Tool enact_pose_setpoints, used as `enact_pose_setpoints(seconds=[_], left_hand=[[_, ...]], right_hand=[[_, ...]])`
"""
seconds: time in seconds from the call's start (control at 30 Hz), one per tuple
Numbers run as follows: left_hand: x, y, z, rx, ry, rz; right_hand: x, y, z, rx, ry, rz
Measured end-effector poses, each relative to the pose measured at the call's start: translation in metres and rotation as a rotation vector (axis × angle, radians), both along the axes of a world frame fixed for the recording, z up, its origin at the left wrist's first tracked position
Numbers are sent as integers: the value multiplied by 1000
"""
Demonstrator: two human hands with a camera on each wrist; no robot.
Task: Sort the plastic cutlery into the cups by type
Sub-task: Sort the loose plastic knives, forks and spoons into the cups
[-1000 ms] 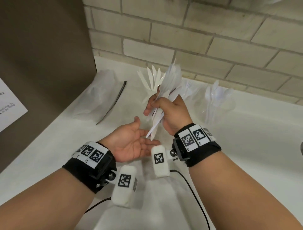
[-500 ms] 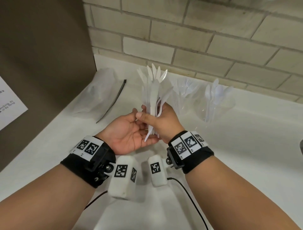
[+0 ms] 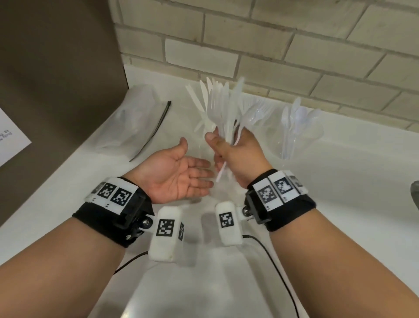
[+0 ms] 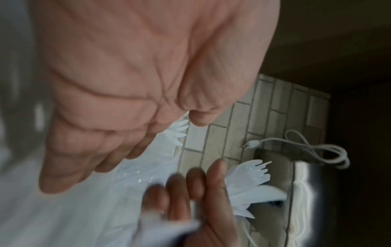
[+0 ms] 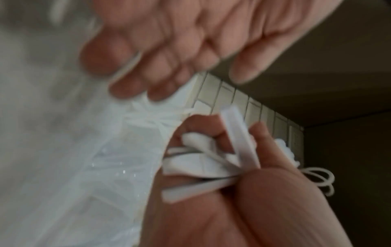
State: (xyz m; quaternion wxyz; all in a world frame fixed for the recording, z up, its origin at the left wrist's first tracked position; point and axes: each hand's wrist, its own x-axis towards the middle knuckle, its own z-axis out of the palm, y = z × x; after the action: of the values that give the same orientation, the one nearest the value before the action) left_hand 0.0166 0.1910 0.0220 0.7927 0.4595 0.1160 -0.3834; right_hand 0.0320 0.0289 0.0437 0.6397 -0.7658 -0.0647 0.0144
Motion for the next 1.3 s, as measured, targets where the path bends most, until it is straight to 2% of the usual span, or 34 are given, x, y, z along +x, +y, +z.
enact_pose_setpoints(seconds=[0.07, 0.17, 0.27, 0.43, 0.57, 0.73, 0.87, 0.93, 0.97, 1.07, 1.17, 1.23, 1.3], left_hand=[[1, 5, -2, 84, -30, 67], [4, 10, -7, 148, -52, 191], [8, 11, -11, 248, -57, 325], [9, 7, -12, 282, -73, 327], [5, 6, -11, 305, -86, 322], [2, 9, -9, 299, -75, 345], [0, 13, -9, 250, -87, 347], [0, 15, -8, 199, -95, 341], [0, 16, -8, 174, -98, 337], [0, 9, -5, 149, -113, 302], [-2, -6, -5, 141, -111, 189], [-5, -14, -5, 113, -110, 75], [-8, -16, -4, 59, -114, -22]], right_hand=[[-5, -17, 4, -266, 7, 69], [-21, -38, -2, -703, 137, 275], [-31, -47, -15, -929, 213, 393], [-44, -44, -30, -1013, 315, 492], [-47, -35, -42, -1127, 267, 499], [-46, -30, -42, -1149, 244, 563], [-35, -33, -36, -1157, 157, 512], [-28, -38, -26, -1033, 130, 423], [-25, -40, -19, -910, 119, 361], [-21, -33, 2, -348, 81, 192], [-15, -17, 15, 285, 127, 132], [-10, -8, 20, 481, 185, 151], [-8, -2, 22, 526, 219, 171]])
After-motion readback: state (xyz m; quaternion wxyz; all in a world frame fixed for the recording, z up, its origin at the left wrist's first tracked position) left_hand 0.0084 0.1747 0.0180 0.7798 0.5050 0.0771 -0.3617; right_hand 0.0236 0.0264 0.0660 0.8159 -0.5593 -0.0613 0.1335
